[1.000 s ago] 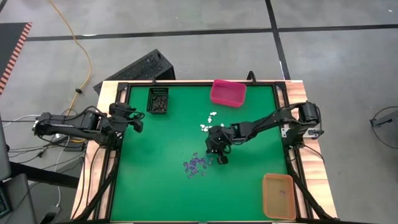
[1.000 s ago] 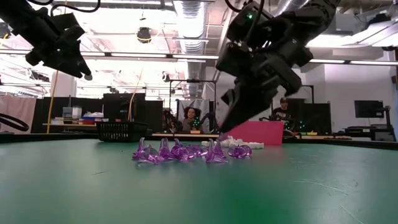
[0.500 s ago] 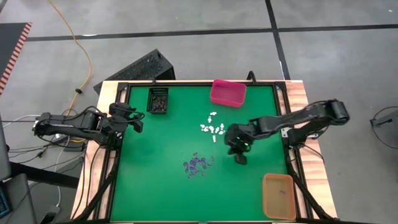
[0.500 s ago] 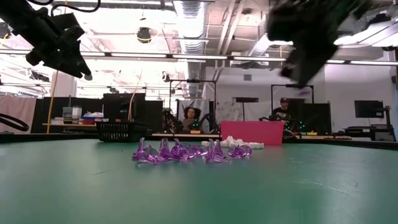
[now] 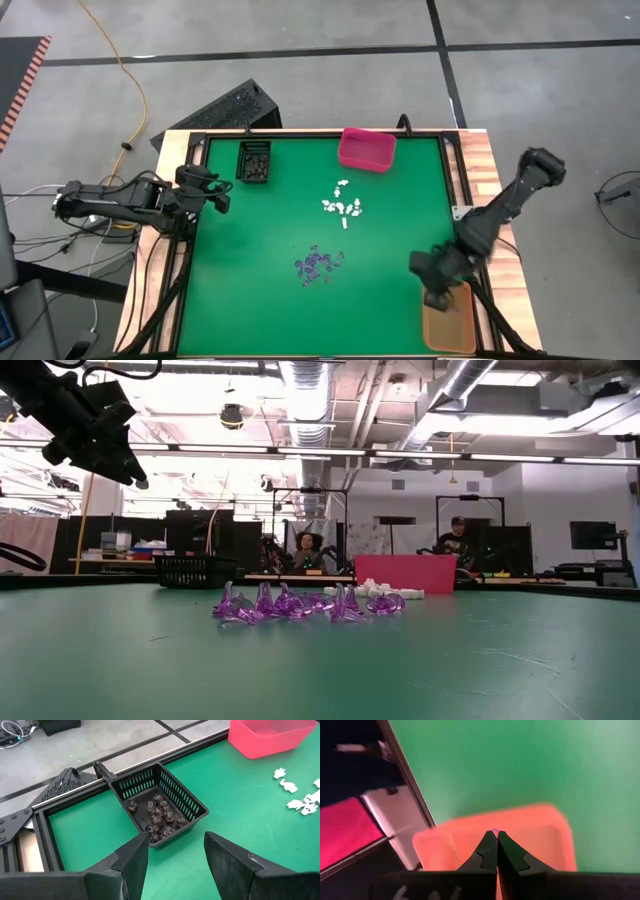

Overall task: Sort Halloween decoration
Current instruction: Put the pink witch hat toy into the orange bin

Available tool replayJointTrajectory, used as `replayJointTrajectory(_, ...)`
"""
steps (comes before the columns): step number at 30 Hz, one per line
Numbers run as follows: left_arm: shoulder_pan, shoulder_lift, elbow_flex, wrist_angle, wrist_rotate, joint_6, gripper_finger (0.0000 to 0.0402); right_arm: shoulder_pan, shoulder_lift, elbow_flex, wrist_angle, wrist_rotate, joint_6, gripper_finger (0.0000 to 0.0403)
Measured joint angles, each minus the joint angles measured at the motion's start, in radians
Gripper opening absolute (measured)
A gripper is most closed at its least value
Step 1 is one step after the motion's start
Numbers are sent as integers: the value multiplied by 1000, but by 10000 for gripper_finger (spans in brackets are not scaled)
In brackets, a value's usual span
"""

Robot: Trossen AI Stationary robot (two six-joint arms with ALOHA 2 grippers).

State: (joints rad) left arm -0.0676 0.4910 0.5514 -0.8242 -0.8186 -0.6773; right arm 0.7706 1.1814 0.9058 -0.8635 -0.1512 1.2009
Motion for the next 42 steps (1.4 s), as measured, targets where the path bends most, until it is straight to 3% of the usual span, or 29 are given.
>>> replayJointTrajectory(6,0,0,0,0,0,0,183,165,59,0,2,33,218,21)
replayJointTrajectory(9,0,0,0,0,0,0,183,207,95,0,-9,66,273,49)
replayJointTrajectory(16,0,0,0,0,0,-13,183,218,165,0,-7,53,294,120)
replayJointTrajectory(24,0,0,0,0,0,-14,183,194,121,3,43,48,256,146)
replayJointTrajectory(28,0,0,0,0,0,-14,183,119,69,47,22,74,150,144)
replayJointTrajectory(32,0,0,0,0,0,-14,183,-2,35,81,4,165,-6,145)
replayJointTrajectory(37,0,0,0,0,0,-3,183,-177,33,95,10,256,-313,145)
replayJointTrajectory(42,0,0,0,0,0,0,183,-353,68,95,43,266,-606,144)
